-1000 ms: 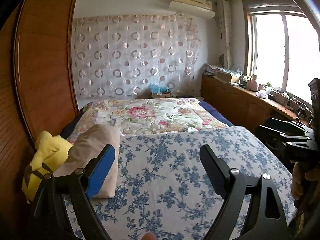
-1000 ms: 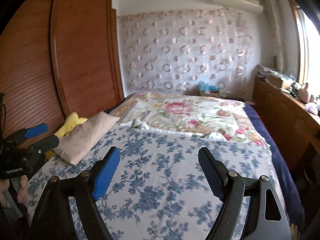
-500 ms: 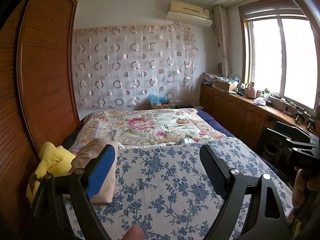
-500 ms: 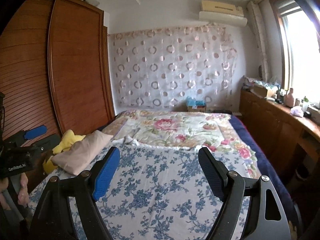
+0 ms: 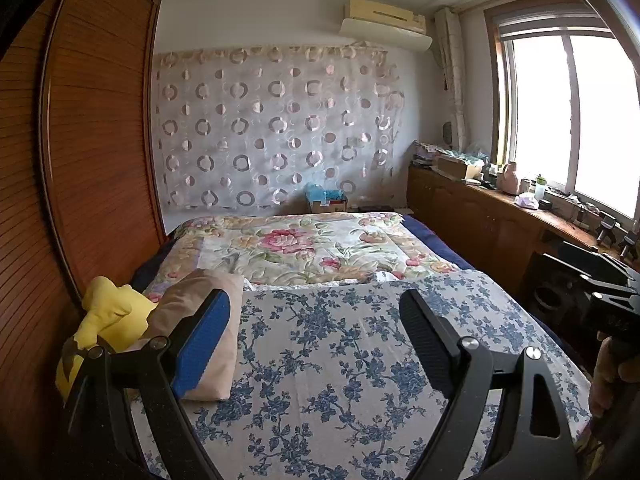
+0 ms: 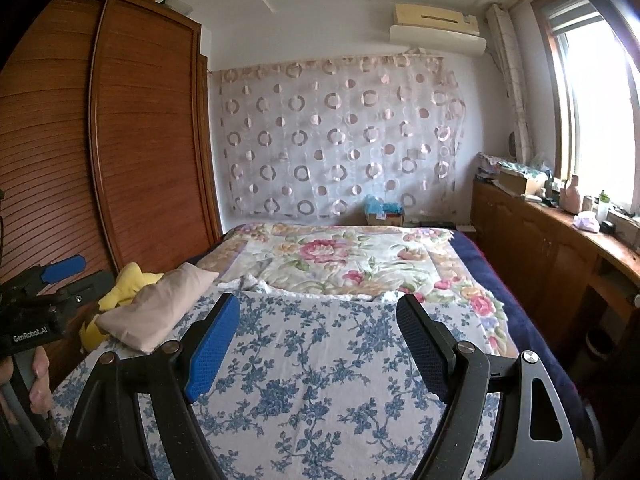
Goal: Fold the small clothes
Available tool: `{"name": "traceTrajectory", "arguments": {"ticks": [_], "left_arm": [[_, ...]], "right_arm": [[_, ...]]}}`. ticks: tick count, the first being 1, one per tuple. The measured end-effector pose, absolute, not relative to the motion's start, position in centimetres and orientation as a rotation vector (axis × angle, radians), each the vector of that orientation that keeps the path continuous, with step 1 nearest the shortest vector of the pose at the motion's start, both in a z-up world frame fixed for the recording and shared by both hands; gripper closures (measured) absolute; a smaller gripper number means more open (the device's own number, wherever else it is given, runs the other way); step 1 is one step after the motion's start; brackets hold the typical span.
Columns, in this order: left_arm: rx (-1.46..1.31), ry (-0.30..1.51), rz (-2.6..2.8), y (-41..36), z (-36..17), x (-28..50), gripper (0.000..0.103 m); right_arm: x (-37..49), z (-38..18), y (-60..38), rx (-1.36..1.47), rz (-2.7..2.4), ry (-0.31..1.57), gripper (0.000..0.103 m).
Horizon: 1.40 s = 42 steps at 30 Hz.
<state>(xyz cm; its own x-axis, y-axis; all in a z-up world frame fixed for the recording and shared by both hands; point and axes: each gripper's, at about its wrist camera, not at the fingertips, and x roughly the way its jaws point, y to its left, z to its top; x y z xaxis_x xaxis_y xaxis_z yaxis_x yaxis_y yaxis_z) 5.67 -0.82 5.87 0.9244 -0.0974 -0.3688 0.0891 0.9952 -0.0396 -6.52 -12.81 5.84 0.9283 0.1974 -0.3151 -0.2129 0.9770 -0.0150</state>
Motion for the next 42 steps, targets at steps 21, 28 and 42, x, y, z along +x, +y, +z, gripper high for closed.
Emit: {"name": "traceTrajectory", "arguments": {"ticks": [21, 28, 42], "left_arm": [[-0.022, 0.379, -0.091, -0.4, 5.7, 5.7, 0.016], [-0.022, 0.379, -0.094, -0.4, 5.6, 5.7, 0.016], [-0.022, 0.378, -0.092, -0.5, 5.5, 5.6, 0.016]], "right_arm": [[-5.8, 6.1, -14.4, -0.045, 0.219, 0.32, 0.021], [-5.7, 6.1, -14.6, -0.048, 0.219, 0.32, 0.021], [-5.5, 5.8, -15.3, -0.049, 0.224, 0.322, 0.021]]}}
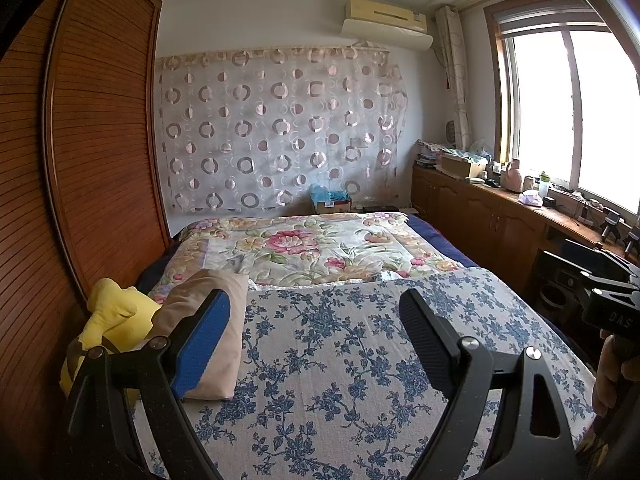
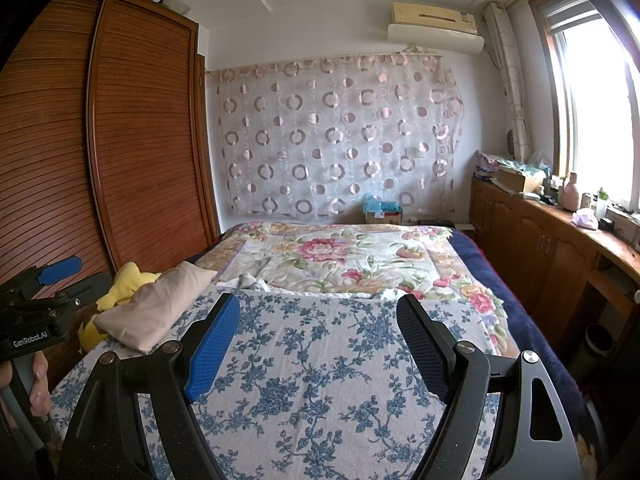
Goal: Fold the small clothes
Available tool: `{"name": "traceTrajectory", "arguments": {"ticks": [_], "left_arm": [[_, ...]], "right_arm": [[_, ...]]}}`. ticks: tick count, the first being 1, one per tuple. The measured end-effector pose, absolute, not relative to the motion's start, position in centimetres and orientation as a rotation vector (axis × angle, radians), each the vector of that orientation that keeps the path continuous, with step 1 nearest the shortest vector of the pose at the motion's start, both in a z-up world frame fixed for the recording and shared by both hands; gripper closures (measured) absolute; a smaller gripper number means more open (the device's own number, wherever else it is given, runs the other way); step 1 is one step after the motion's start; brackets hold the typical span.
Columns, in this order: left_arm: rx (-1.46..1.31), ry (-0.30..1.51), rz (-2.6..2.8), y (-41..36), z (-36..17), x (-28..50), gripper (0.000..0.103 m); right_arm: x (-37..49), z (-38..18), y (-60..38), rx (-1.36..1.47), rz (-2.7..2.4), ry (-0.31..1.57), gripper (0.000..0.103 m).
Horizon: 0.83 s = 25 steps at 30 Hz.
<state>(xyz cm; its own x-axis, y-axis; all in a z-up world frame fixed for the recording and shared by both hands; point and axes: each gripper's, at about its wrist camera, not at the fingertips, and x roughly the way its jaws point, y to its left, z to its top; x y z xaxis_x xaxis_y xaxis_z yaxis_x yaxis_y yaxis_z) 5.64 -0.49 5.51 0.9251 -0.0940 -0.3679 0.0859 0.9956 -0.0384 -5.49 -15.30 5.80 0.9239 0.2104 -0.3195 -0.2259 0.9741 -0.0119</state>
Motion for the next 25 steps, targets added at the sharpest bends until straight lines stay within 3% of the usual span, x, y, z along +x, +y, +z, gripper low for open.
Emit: {"name": "traceTrajectory", "arguments": {"ticks": [25], "left_arm": [[-0.02, 0.378, -0.093, -0.32, 5.24, 5.67, 0.016]], "right_arm": [[-5.18, 5.72, -16.04, -0.05, 0.228, 0.319, 0.021]]}}
